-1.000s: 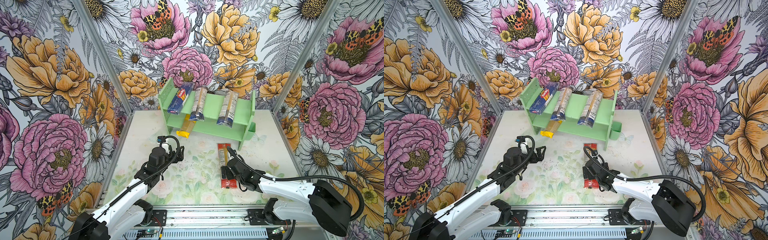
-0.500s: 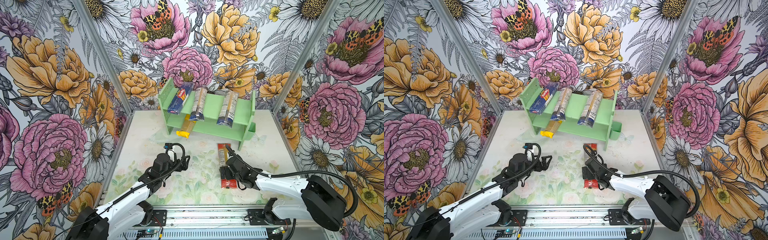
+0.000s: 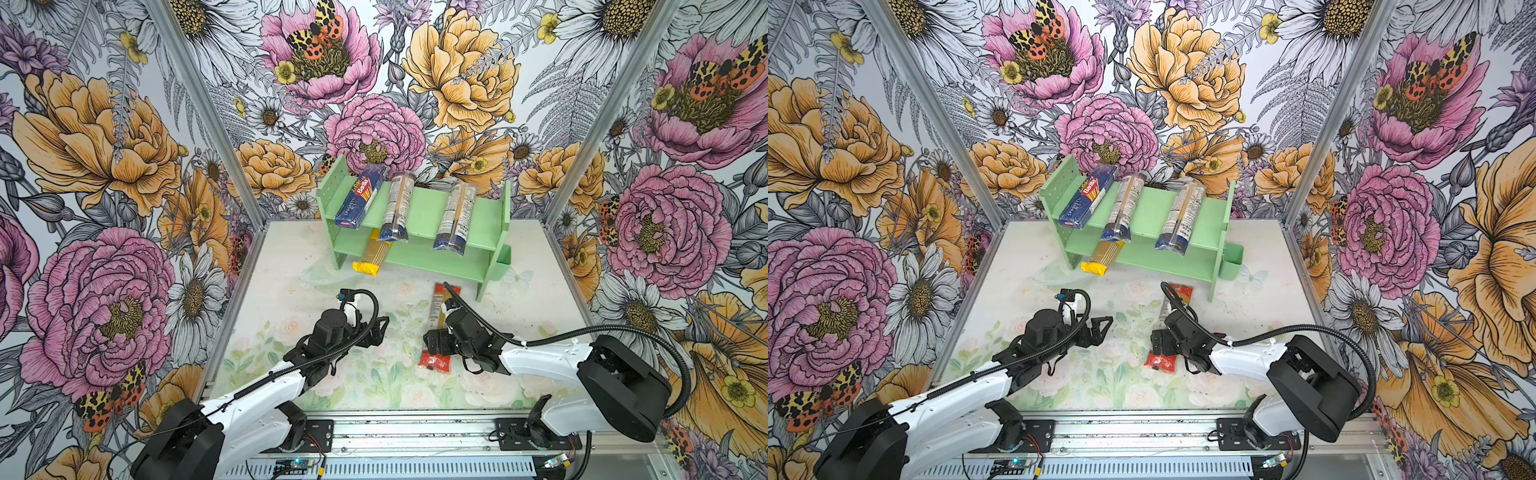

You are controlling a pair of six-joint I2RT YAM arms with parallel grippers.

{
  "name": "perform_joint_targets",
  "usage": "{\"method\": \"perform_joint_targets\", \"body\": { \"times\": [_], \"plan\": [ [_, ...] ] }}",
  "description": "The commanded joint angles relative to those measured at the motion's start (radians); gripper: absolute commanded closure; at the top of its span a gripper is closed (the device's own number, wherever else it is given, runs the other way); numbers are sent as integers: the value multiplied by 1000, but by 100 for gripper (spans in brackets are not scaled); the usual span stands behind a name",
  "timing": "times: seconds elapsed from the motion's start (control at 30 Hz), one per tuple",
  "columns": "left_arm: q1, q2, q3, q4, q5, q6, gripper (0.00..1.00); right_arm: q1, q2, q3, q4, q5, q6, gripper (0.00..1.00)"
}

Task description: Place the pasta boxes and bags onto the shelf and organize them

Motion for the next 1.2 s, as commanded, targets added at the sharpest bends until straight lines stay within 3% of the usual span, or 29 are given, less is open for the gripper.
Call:
{"method": "perform_joint_targets", "body": {
  "times": [0.0, 0.1, 0.17, 0.57, 0.97, 1.17],
  "plan": [
    [-45, 12, -33, 51, -46, -31, 1, 5, 35, 7, 215, -52, 90, 1],
    [-81, 23, -53, 75, -72, -49, 1, 12, 61, -14, 339, -42, 132, 2],
    [-92, 35, -64, 93, -79, -57, 1, 21, 69, 0, 331, -32, 127, 1],
    [-157, 175, -48, 231, -51, 36, 1, 19, -97, 38, -35, 89, 36, 0],
    [-345, 448, 22, 382, -293, 86, 1, -17, -247, -29, -116, 138, 21, 0],
    [-363, 563, 48, 444, -327, 113, 1, -36, -289, -50, -134, 149, 20, 0]
  ]
}}
